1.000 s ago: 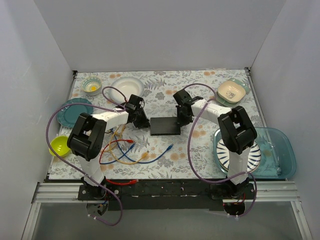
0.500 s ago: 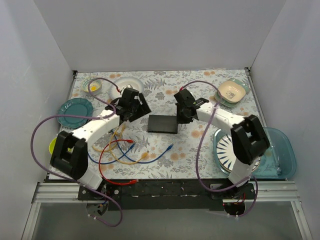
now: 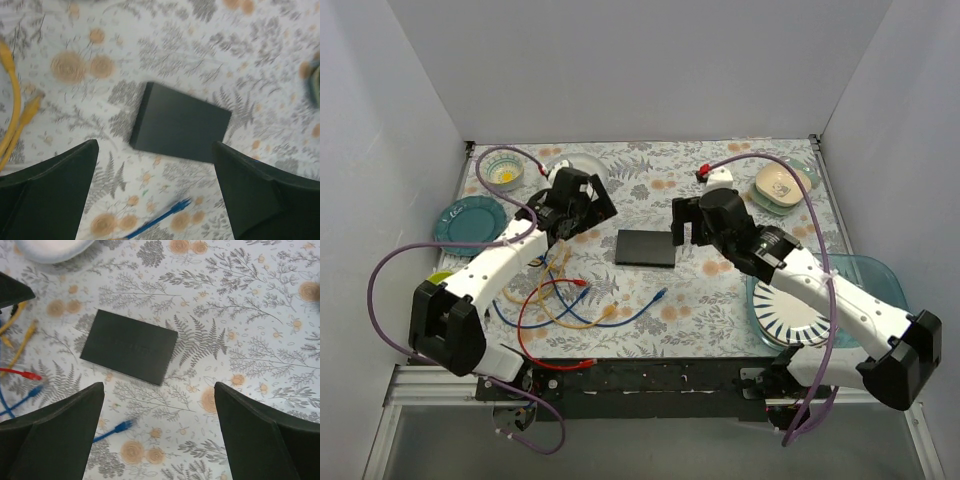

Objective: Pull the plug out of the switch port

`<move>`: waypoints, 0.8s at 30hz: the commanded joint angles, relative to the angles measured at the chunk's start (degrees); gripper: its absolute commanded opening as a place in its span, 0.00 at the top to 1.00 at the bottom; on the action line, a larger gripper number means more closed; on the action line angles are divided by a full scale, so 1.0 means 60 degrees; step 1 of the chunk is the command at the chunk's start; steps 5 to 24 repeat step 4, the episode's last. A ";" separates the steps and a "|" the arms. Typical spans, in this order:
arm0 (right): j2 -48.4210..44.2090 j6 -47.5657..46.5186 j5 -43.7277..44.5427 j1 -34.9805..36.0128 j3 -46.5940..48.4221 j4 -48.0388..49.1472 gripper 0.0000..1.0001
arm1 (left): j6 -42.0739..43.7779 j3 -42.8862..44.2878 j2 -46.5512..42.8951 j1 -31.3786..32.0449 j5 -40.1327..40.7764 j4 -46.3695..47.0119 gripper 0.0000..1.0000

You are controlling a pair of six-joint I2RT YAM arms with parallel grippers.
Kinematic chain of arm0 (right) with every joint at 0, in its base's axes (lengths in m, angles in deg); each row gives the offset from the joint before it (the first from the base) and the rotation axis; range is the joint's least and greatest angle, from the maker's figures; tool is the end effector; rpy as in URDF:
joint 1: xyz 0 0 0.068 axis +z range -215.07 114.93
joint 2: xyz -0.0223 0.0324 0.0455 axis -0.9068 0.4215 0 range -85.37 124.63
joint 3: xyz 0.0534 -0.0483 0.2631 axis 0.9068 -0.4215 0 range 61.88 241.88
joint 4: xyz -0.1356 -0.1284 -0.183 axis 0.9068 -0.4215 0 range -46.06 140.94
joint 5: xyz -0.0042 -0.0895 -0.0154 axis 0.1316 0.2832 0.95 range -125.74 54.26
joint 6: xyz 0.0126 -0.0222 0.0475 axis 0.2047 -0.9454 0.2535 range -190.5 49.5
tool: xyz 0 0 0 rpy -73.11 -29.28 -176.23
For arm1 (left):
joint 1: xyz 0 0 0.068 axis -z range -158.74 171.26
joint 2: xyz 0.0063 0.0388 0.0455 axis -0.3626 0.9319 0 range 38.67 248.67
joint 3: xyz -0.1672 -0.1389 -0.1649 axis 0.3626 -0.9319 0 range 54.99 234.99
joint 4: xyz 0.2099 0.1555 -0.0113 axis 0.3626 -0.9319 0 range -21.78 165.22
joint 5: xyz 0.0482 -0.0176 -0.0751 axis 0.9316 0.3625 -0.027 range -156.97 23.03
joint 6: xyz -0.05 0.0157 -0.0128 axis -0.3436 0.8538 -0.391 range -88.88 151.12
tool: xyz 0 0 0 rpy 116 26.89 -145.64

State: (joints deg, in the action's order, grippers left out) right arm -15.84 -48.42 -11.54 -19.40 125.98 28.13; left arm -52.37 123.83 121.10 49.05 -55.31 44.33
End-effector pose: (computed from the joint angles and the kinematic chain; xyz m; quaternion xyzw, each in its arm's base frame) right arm 0.1998 0.1837 0.3470 -0.0662 0.8435 0.1303 0.5169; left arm 0.2822 -0.1406 0.2997 -0.4633 0.7928 -0.2647 0.2945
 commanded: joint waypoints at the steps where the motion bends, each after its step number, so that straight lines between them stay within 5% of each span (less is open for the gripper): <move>1: -0.1214 -0.0897 0.0945 0.0108 -0.1013 -0.0067 0.02 | -0.0090 -0.1481 -0.1301 0.0041 -0.1003 0.0737 0.02; 4: -0.2210 -0.0869 0.1005 0.0137 -0.1746 0.0196 0.01 | -0.0193 -0.1833 -0.1463 0.0056 -0.1269 0.0755 0.02; 24: -0.2210 -0.0869 0.1005 0.0137 -0.1746 0.0196 0.01 | -0.0193 -0.1833 -0.1463 0.0056 -0.1269 0.0755 0.02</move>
